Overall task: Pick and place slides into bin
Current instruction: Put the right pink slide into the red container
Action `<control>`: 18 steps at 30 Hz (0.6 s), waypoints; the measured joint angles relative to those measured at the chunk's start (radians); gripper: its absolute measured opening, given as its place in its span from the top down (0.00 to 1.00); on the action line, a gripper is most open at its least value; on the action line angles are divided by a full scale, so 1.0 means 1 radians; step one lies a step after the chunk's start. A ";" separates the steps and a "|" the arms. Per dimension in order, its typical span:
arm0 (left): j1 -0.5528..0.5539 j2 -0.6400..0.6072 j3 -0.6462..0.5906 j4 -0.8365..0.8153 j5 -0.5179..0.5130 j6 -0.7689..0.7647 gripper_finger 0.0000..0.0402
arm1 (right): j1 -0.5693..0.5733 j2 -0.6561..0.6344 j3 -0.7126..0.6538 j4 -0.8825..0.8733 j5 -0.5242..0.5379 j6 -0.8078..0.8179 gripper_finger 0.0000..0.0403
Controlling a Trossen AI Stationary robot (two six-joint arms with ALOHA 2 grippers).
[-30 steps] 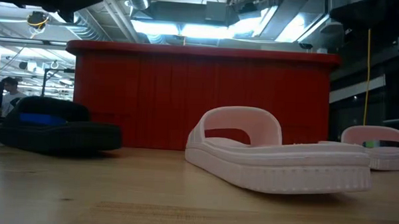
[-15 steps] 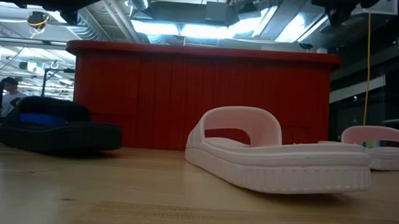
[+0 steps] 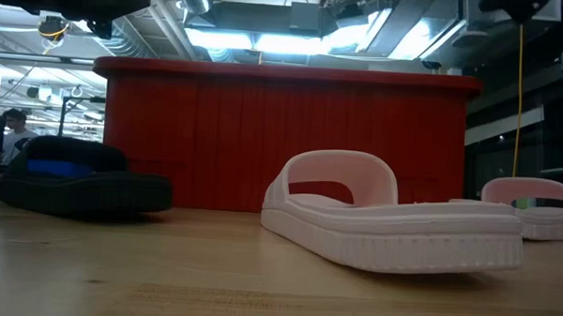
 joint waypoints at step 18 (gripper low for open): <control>0.000 0.003 0.000 0.012 -0.002 0.010 1.00 | -0.010 0.127 0.047 -0.514 -0.235 0.739 0.99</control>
